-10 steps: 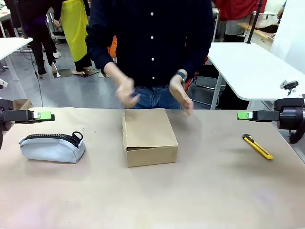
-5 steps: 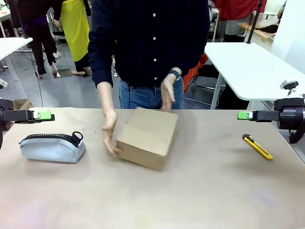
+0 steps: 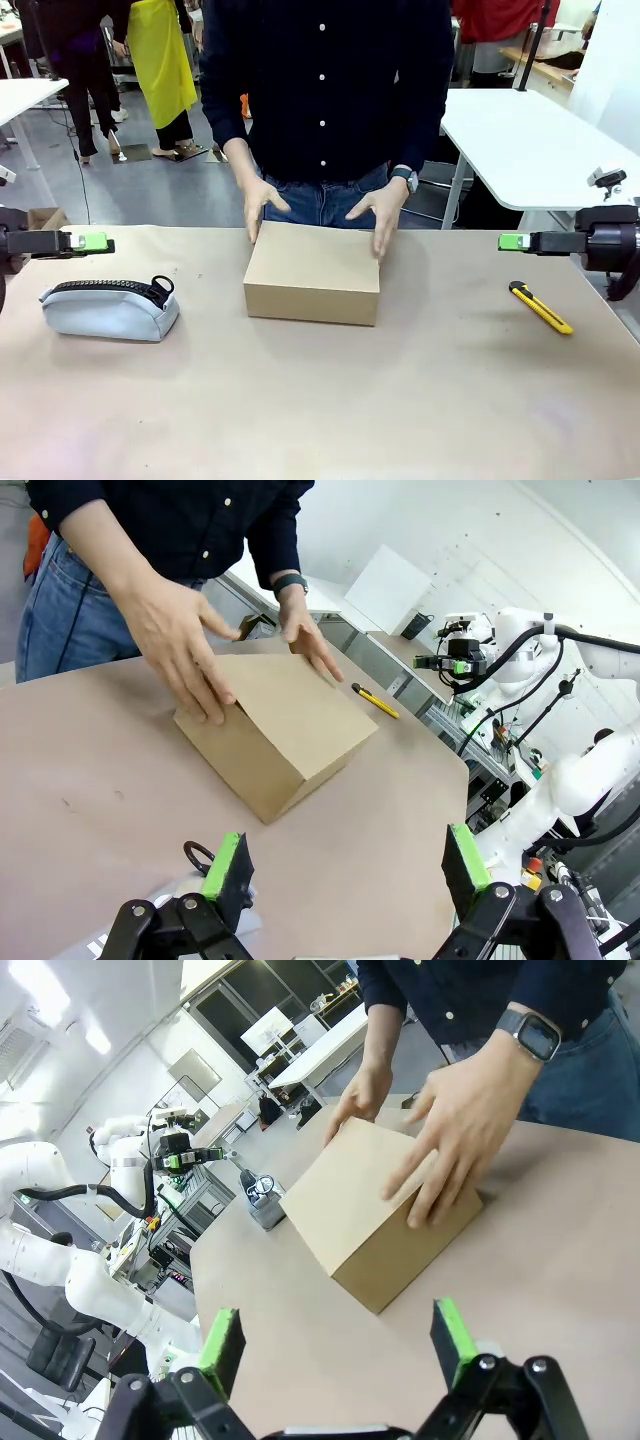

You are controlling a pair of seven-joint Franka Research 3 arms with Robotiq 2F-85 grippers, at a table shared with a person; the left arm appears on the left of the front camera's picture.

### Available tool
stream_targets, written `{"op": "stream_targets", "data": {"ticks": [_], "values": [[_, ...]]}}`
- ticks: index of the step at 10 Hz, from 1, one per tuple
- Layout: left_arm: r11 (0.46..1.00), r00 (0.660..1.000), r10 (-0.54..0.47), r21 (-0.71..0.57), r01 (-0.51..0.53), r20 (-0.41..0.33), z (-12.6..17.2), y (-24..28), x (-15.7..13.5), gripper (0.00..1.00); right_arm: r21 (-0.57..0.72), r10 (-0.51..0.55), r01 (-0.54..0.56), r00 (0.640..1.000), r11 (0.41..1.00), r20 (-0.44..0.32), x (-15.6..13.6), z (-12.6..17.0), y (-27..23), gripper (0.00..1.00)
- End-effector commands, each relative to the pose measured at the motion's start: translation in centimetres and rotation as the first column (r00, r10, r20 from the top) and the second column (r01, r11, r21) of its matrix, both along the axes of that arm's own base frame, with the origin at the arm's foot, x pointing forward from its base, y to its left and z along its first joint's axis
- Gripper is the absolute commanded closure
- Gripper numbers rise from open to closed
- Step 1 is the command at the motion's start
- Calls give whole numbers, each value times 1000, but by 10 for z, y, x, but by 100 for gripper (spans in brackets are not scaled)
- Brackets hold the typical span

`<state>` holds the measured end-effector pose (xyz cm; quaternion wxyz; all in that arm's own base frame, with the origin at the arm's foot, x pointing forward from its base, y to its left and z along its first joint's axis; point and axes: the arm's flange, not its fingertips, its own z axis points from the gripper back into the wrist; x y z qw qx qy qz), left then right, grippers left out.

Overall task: Pack the item into the box.
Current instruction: Close the Mailer Box.

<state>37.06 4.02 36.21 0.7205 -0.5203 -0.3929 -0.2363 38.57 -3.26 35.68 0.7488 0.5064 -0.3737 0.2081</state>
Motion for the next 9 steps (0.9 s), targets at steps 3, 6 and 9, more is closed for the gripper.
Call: {"op": "stream_targets", "data": {"ticks": [3, 6, 9], "values": [[1000, 1000, 1, 7, -1, 18, 1, 0, 0, 0, -10, -8, 8, 1000, 1000, 5, 1, 2, 1, 0], [1000, 1000, 1, 7, -1, 18, 1, 0, 0, 0, -10, -8, 8, 1000, 1000, 5, 1, 2, 1, 0], [1000, 1000, 1, 7, -1, 18, 1, 0, 0, 0, -10, -8, 8, 1000, 1000, 5, 1, 2, 1, 0]]}}
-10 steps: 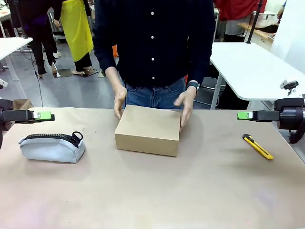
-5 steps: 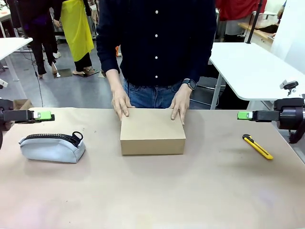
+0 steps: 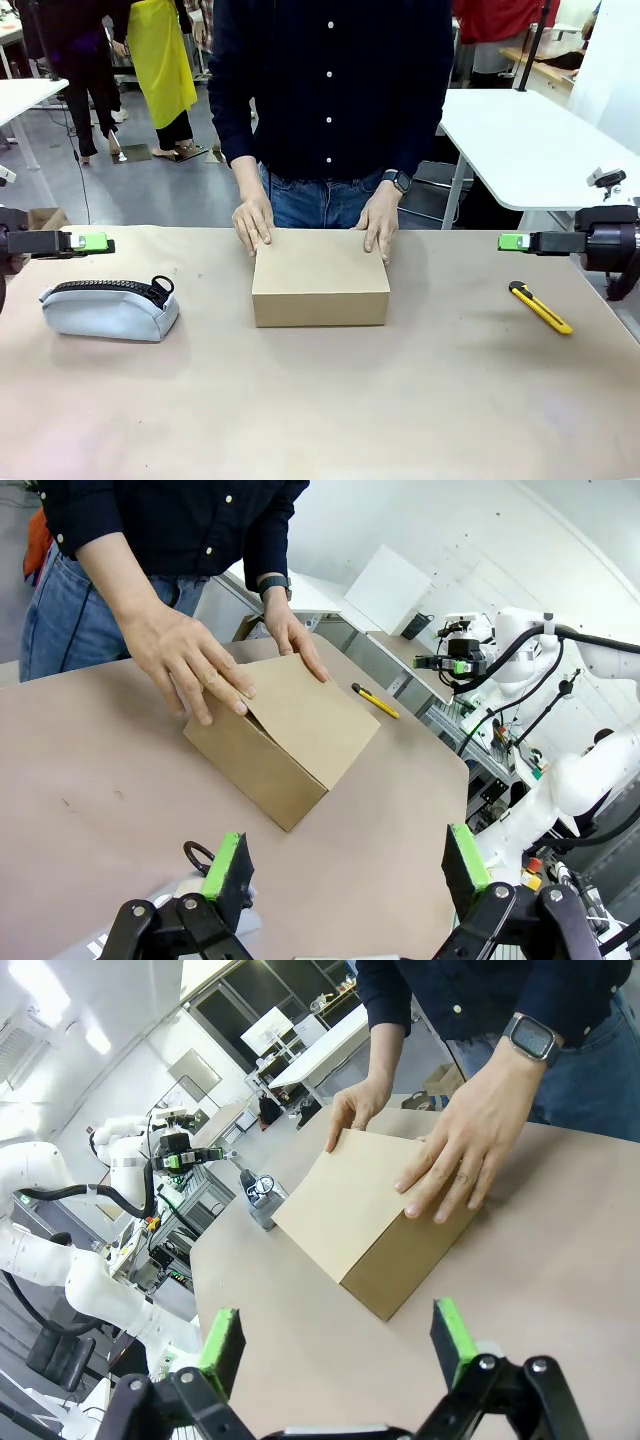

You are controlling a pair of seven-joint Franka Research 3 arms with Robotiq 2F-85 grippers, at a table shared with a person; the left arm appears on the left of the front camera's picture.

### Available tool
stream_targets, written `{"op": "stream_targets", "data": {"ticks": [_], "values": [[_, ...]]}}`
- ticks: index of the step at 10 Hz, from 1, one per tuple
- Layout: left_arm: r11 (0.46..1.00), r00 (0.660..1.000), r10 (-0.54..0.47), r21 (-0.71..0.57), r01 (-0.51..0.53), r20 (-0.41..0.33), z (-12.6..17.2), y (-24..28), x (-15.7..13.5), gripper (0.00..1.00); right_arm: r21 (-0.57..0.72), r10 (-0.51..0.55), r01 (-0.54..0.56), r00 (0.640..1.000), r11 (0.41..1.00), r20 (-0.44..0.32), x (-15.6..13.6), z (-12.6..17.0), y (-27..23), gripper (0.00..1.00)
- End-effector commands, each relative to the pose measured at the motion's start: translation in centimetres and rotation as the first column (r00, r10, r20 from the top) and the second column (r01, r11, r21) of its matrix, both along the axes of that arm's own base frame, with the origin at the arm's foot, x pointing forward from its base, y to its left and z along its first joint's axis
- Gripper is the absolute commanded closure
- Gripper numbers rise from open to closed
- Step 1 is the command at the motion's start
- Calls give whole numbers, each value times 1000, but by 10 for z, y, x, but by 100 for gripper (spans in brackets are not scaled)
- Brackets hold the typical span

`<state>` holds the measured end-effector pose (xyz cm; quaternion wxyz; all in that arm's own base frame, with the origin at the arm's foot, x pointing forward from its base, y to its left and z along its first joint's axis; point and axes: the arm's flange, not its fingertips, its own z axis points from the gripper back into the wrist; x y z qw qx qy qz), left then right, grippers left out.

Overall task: Pack the item into the box.
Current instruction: Close the Mailer Box.

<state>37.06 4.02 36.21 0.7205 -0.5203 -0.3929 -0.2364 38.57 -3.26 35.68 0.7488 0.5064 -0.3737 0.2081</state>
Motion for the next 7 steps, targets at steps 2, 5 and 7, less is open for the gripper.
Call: {"op": "stream_targets", "data": {"ticks": [2, 5, 7], "values": [[1000, 1000, 1, 7, -1, 18, 1, 0, 0, 0, -10, -8, 8, 1000, 1000, 5, 1, 2, 1, 0], [1000, 1000, 1, 7, -1, 18, 1, 0, 0, 0, -10, -8, 8, 1000, 1000, 5, 1, 2, 1, 0], [1000, 1000, 1, 7, -1, 18, 1, 0, 0, 0, -10, -8, 8, 1000, 1000, 5, 1, 2, 1, 0]]}}
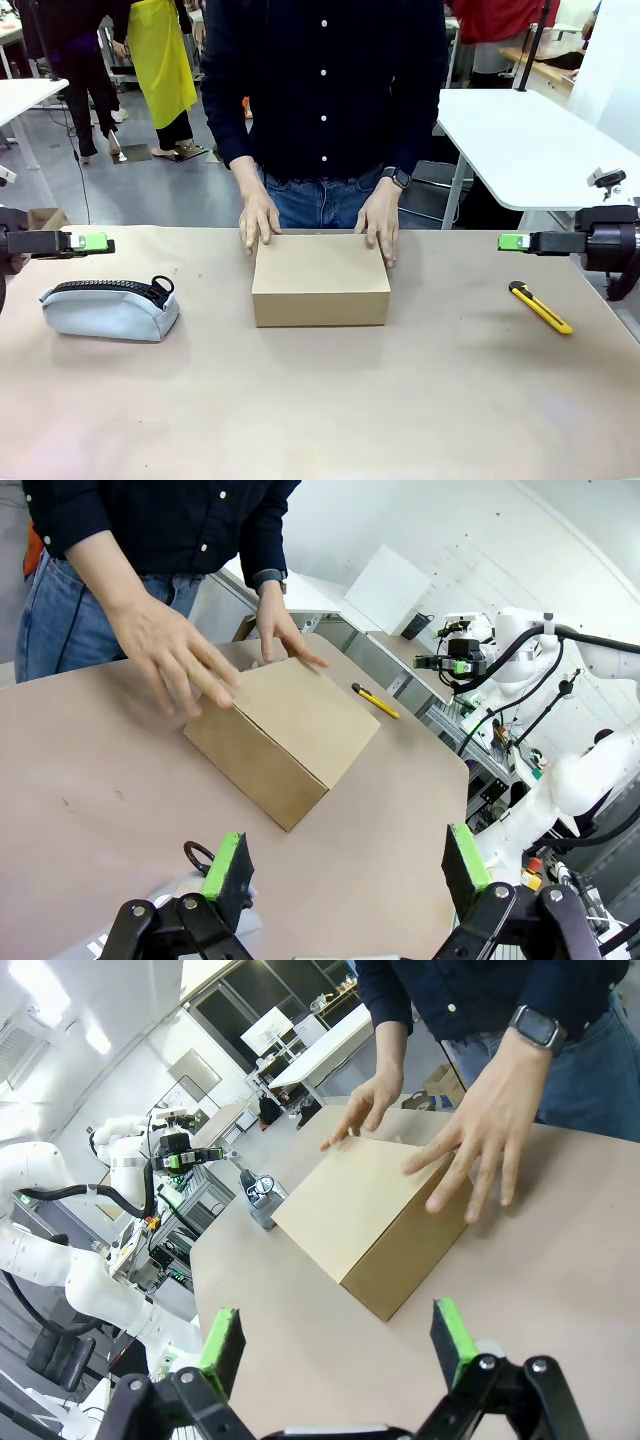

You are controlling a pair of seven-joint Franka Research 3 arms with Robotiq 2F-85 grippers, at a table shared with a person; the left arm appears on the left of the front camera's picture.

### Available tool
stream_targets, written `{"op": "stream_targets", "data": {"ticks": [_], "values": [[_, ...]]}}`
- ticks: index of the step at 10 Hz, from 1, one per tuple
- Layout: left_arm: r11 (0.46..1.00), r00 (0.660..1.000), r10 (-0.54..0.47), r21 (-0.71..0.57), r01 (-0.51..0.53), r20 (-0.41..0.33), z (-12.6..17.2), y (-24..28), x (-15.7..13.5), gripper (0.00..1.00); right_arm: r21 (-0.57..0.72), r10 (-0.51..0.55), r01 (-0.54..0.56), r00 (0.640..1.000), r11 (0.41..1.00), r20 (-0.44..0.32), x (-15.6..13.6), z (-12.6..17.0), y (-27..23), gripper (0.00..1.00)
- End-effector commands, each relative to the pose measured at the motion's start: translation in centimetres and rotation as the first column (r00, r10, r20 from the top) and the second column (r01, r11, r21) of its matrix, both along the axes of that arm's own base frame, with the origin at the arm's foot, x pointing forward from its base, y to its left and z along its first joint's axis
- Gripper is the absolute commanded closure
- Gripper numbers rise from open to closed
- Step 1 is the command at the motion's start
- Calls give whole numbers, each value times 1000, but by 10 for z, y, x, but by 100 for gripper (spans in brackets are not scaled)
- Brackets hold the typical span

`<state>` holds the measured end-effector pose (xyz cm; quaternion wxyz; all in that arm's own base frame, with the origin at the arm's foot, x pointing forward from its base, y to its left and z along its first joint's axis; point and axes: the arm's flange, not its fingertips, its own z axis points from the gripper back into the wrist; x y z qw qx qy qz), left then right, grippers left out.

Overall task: Pack the item into the box.
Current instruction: Close the Mailer Box.

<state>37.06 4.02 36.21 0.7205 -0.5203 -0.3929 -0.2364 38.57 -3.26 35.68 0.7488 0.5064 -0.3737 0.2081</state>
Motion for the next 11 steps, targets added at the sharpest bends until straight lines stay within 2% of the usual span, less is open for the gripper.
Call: {"op": "stream_targets", "data": {"ticks": [1, 11], "values": [[1000, 1000, 1, 7, -1, 18, 1, 0, 0, 0, -10, -8, 8, 1000, 1000, 5, 1, 2, 1, 0], [1000, 1000, 1, 7, -1, 18, 1, 0, 0, 0, -10, -8, 8, 1000, 1000, 5, 1, 2, 1, 0]]}}
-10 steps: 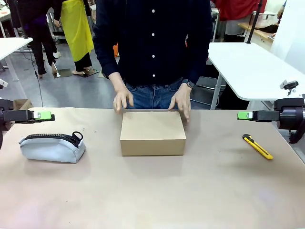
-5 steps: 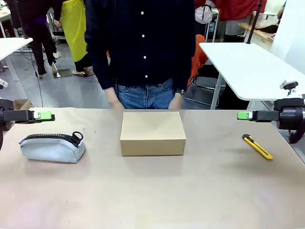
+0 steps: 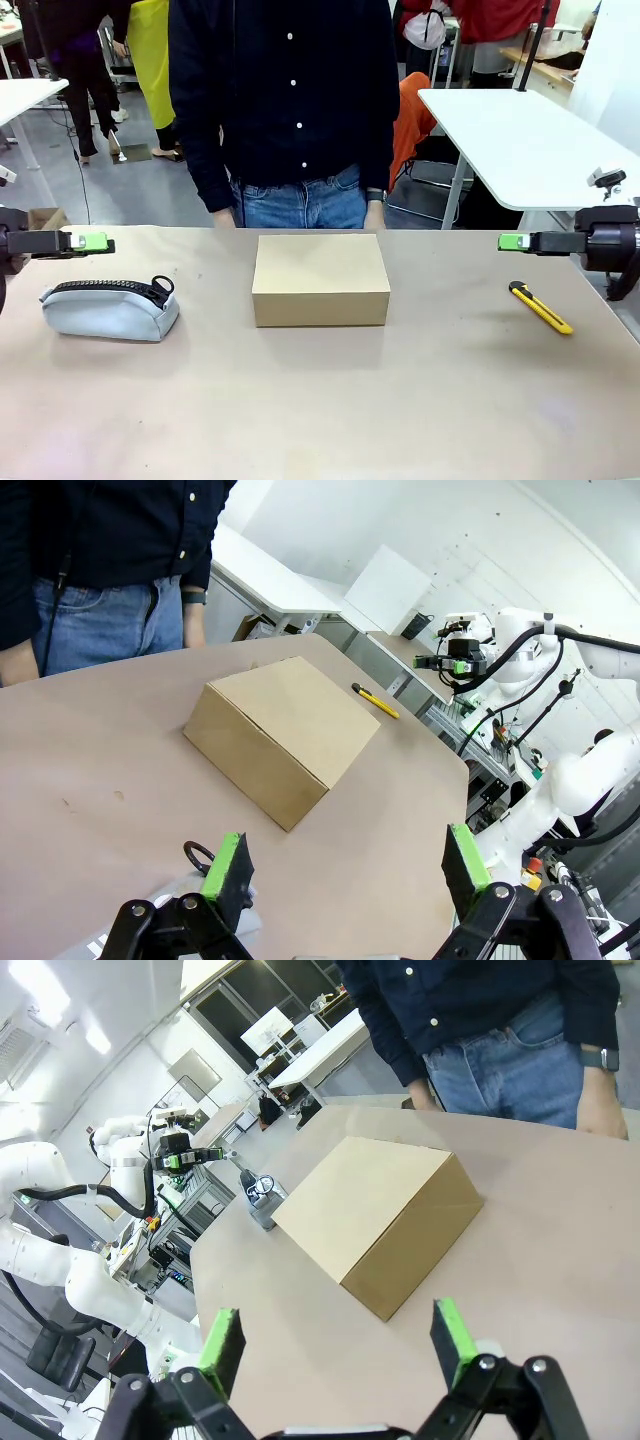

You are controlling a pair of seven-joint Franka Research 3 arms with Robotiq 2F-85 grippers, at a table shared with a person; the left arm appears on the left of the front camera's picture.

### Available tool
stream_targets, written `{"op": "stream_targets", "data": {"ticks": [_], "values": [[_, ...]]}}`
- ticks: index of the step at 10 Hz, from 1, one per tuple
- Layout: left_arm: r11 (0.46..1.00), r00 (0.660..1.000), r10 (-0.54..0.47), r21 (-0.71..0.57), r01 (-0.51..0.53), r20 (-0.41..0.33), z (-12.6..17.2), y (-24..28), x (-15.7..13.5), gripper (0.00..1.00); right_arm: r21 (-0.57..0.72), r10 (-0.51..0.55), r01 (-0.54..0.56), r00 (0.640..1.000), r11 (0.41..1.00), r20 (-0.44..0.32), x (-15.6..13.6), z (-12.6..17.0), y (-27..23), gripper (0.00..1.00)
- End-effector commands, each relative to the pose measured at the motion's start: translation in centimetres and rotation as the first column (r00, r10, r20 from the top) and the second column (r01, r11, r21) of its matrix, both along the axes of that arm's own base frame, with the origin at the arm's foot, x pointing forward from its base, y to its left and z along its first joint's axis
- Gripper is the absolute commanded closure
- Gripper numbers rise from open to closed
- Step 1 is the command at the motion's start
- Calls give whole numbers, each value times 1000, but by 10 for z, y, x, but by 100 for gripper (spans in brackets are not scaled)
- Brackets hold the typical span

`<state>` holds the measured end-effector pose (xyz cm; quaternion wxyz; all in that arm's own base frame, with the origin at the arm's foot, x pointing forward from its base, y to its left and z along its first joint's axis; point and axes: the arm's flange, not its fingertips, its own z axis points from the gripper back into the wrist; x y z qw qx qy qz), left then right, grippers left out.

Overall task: Pack the item into the box.
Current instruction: Close the Mailer Box.

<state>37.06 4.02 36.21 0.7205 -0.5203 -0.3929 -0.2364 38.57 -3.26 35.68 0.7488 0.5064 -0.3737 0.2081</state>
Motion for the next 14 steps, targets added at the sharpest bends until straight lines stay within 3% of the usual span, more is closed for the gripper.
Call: {"op": "stream_targets", "data": {"ticks": [1, 14], "values": [[1000, 1000, 1, 7, -1, 18, 1, 0, 0, 0, -10, -8, 8, 1000, 1000, 5, 1, 2, 1, 0], [1000, 1000, 1, 7, -1, 18, 1, 0, 0, 0, -10, -8, 8, 1000, 1000, 5, 1, 2, 1, 0]]}}
